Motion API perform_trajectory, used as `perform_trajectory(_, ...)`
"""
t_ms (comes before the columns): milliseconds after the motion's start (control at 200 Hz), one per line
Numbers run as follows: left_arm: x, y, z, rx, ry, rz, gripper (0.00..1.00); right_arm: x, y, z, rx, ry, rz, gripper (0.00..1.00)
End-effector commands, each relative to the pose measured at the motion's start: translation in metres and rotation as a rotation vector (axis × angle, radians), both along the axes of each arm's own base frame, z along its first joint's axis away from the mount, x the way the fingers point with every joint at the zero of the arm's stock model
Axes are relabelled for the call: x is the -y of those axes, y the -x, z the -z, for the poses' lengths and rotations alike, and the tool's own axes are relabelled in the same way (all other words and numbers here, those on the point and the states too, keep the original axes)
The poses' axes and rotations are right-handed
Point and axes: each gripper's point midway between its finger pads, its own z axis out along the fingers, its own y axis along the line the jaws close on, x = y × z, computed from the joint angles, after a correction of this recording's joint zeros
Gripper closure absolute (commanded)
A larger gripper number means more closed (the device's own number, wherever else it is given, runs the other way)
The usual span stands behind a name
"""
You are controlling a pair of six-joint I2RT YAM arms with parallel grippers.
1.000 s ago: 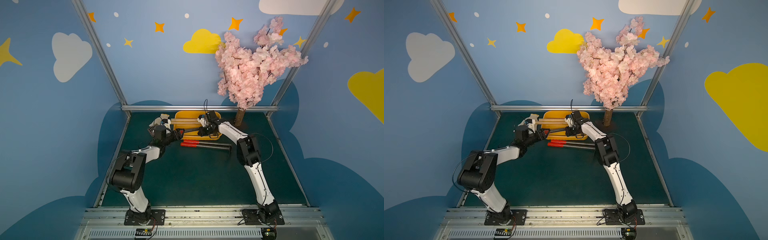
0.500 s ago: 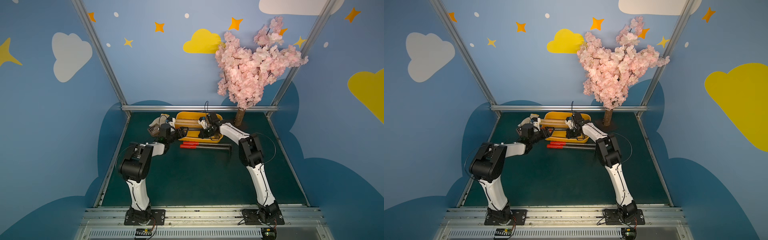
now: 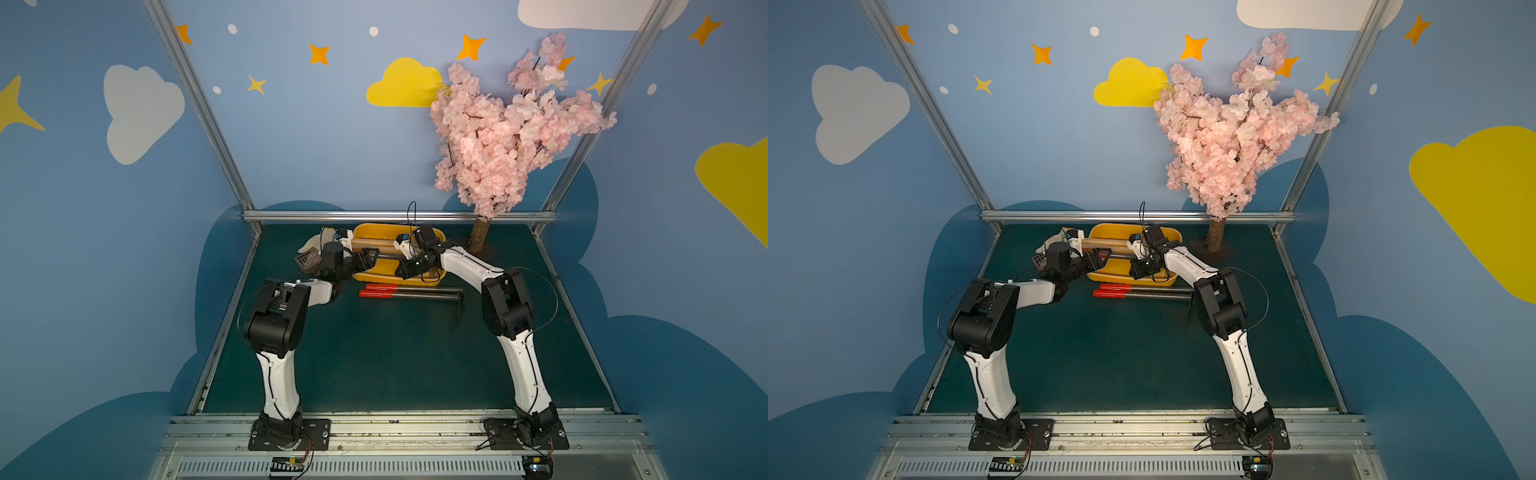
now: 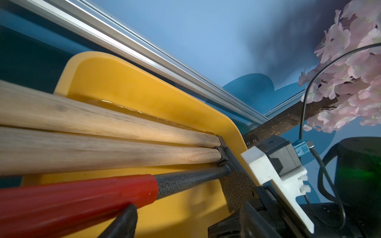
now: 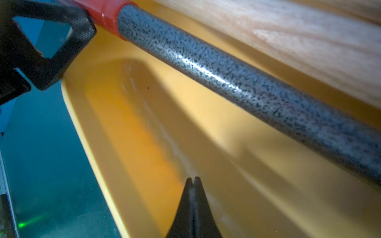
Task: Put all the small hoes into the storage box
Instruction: Adjust the hoe in the storage box.
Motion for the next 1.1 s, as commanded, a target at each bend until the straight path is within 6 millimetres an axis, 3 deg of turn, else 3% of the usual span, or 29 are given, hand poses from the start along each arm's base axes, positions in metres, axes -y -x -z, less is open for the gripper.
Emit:
perform_trajectory(0, -0.001, -0.001, 0.027, -0.055, -0.026, 0.011, 0.21, -0.004, 0.050, 0.020, -0.137, 0.052, -0.080, 0.95)
perform_trajectory(440, 0.005, -0.020, 0.040, -0.067, -0.034, 0.022, 0.22, -0.002, 0.065, 0.028, -0.159, 0.080, -0.104, 0.96)
perform_trajectory(686, 0.005, -0.020, 0.033, -0.055, -0.031, 0.024, 0.22, -0.001, 0.063, 0.021, -0.140, 0.081, -0.102, 0.97)
perform_trajectory(861, 0.001, -0.011, 0.004, -0.005, -0.029, 0.021, 0.22, 0.002, 0.055, 0.000, -0.089, 0.074, -0.086, 0.97)
perform_trajectory(981, -0.006, 0.000, -0.023, 0.036, -0.039, 0.013, 0.22, 0.007, 0.049, -0.025, -0.027, 0.066, -0.070, 0.96)
perform_trajectory(1096, -0.014, 0.017, -0.044, 0.068, -0.046, 0.000, 0.21, 0.015, 0.042, -0.053, 0.031, 0.059, -0.046, 0.88)
